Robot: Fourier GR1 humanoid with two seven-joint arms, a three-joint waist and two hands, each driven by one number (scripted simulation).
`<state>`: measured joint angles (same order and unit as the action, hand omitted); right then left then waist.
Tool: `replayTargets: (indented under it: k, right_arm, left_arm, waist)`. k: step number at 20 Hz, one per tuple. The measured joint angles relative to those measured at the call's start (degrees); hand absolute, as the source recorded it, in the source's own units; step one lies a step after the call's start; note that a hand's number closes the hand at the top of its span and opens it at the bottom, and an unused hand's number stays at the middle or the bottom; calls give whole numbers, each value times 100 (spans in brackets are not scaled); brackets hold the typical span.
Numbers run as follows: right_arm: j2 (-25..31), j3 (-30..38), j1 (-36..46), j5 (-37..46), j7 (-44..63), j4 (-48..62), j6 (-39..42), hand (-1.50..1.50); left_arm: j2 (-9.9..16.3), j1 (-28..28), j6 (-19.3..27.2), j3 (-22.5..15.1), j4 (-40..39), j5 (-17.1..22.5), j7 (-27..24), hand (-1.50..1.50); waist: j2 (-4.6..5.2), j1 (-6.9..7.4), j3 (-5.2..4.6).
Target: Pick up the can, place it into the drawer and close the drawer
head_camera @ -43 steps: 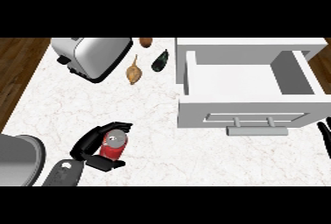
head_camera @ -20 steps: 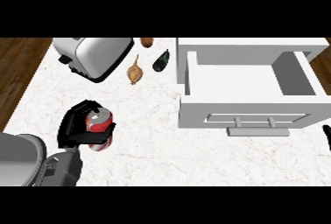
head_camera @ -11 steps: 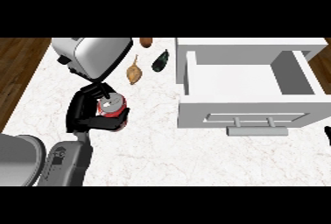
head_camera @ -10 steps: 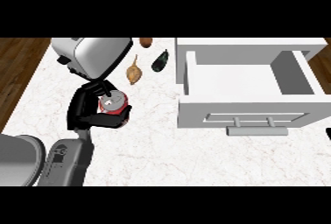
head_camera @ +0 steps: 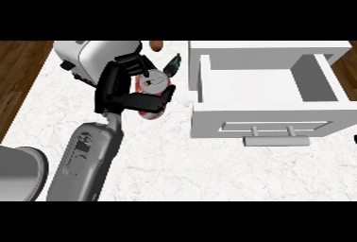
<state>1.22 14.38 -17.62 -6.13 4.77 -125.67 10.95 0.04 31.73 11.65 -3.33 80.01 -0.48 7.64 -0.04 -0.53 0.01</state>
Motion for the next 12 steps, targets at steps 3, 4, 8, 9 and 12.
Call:
replayTargets:
  k: [3,4,8,9,12]
  right_arm:
    - [44,97,-45,-105,73,-97,33,-150]
    - [70,140,-9,-126,70,-47,45,-150]
    - [11,142,-76,-120,-10,-89,97,-150]
    - [49,221,-87,-215,-43,-62,154,-150]
    - [58,229,21,-201,54,-62,117,-150]
  left_arm:
    - [-2,465,276,-214,-100,-35,255,150]
    - [-2,647,357,-272,-88,-52,407,150]
    - [-3,1465,807,-504,-468,-52,695,150]
    - [-3,1653,885,-522,-601,-6,714,150]
    - [-4,2219,1161,-643,-1002,121,800,150]
  waist:
    - [0,-13,1]
    - [-1,-12,0]
    - [4,-40,2]
    - [5,-48,1]
    - [10,-59,2]
